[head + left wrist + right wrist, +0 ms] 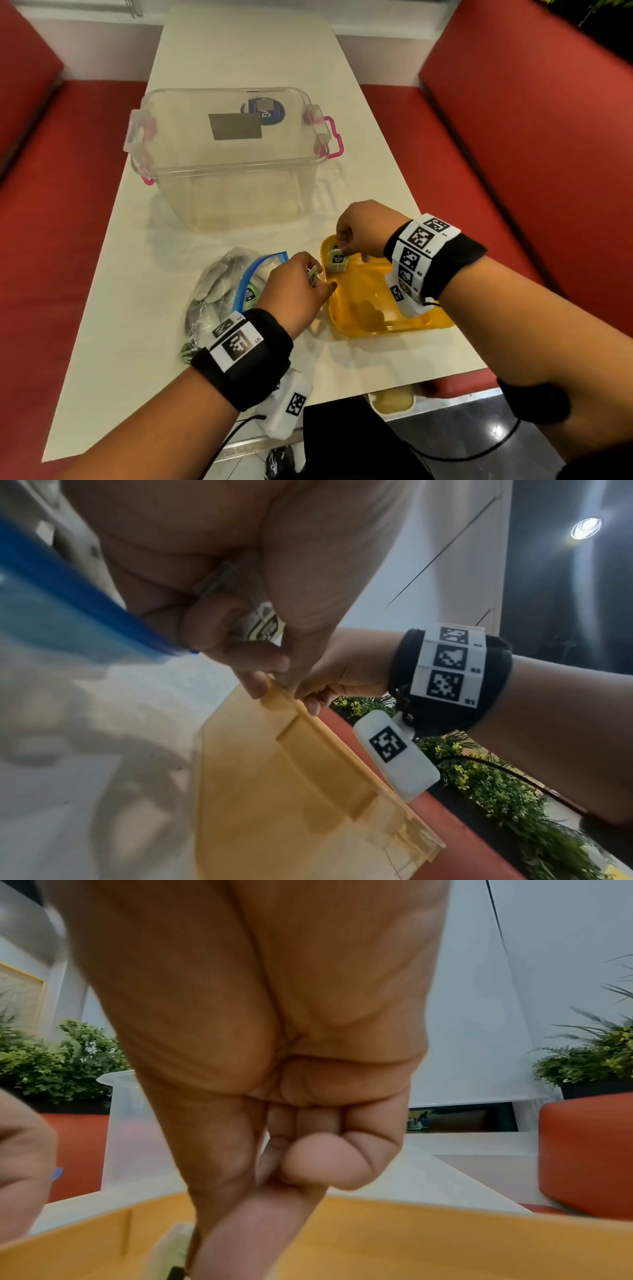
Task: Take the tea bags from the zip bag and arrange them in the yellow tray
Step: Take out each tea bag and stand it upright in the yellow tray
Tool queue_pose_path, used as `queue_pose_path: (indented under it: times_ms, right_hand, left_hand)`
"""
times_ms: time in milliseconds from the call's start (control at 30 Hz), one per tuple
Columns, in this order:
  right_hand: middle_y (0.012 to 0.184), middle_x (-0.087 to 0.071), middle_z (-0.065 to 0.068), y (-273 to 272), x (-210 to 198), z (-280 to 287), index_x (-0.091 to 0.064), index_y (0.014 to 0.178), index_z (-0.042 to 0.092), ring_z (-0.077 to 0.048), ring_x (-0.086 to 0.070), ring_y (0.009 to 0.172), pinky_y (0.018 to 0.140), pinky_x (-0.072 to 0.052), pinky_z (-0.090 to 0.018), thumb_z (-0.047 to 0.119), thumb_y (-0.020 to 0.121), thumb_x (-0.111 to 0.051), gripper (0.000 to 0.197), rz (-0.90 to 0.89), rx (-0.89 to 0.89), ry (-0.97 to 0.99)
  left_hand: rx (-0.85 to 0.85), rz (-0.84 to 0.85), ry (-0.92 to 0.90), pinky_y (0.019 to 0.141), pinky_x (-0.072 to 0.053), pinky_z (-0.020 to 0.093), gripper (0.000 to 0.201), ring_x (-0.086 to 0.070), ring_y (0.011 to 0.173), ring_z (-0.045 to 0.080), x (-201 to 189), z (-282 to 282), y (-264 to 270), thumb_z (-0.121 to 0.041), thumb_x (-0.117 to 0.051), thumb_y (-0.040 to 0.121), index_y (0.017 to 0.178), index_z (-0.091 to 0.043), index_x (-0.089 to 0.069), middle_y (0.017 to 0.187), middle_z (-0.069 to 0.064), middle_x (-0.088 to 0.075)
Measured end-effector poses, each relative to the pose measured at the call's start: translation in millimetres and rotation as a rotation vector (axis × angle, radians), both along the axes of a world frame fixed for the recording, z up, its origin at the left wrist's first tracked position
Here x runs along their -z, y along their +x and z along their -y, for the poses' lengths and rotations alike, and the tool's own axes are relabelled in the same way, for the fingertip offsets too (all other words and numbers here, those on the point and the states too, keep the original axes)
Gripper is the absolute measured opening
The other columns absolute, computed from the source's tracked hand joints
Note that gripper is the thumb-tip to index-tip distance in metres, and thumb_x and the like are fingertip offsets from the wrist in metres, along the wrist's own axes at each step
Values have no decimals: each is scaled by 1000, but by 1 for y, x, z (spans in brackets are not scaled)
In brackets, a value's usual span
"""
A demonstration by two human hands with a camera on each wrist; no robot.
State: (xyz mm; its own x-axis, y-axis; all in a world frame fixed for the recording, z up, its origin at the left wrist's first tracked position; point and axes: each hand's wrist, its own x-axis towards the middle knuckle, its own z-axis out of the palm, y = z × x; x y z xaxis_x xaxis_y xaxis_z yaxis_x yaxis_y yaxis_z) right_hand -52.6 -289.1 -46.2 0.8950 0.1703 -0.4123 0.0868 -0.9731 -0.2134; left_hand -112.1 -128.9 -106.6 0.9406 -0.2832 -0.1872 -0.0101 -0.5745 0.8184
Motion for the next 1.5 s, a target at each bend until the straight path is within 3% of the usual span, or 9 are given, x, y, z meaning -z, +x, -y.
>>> queue_pose_path:
  times_ms: [167,300,600,700,800,900,1167,1400,1500]
  right_hand:
    - [90,-69,-3,-4,-1,-5,-69,92,11,-19,-69,64,66,-57,-29,14,87,-66,7,46,-18,-46]
    - [99,-66,-3,-7,-11,-2,-68,98,14,-13,-52,73,67,-41,-23,18,88,-64,12,174,-53,-79]
    - [86,-69,14,-36,-50,-7,-73,92,24,15,-54,66,58,-38,-3,29,83,-71,10,57,-111,376]
    - [82,-68,12,-41,-55,-8,-70,88,22,4,-57,69,64,-44,-14,23,86,-67,4,87,-114,380]
    - [76,-67,4,-45,-63,-5,-65,88,17,-12,-62,70,68,-52,-32,18,86,-63,3,98,-94,371]
    - [76,-67,-3,-45,-69,1,-62,89,17,-21,-64,72,67,-52,-35,16,86,-61,4,124,-79,329]
    - [81,-69,3,-47,-76,0,-67,99,16,-5,-63,65,60,-50,-14,25,86,-69,16,200,19,543]
    - [78,-74,-4,-48,-65,0,-68,95,12,-21,-71,72,73,-58,-42,18,78,-78,21,99,85,508]
    - [78,-74,-2,-49,-62,0,-68,94,13,-17,-71,72,77,-57,-41,17,79,-76,18,120,79,490]
  left_hand:
    - [-7,-10,1,69,-55,28,24,-65,74,14,-1,0,-1,-32,-69,86,101,-21,-53,86,0,-68]
    - [-28,-24,-29,64,-55,25,28,-65,69,11,-5,-3,-4,-34,-70,84,103,-21,-54,82,-2,-68]
    - [-84,-97,-476,63,-57,36,48,-63,62,12,-38,-5,-11,-10,-70,83,120,-23,-43,85,5,-67]
    - [-58,-133,-548,57,-52,24,43,-67,64,14,-42,-4,-12,-10,-70,85,116,-25,-44,87,3,-67]
    - [-33,-139,-586,66,-55,24,33,-71,81,18,-42,-7,-14,-12,-68,87,114,-19,-49,95,5,-69]
    - [11,-66,-550,72,-55,30,11,-68,84,17,-38,-15,-13,-13,-62,92,102,-13,-61,93,2,-70]
    - [-31,-156,-676,73,-57,26,11,-70,80,18,-33,-18,-15,0,-62,89,92,-10,-65,82,8,-73]
    - [-132,-238,-895,69,-58,23,12,-71,72,14,-37,-12,-14,4,-59,87,94,-7,-62,81,11,-71]
    - [-134,-208,-861,67,-57,22,13,-71,74,14,-35,-12,-11,4,-59,89,95,-7,-62,86,11,-70]
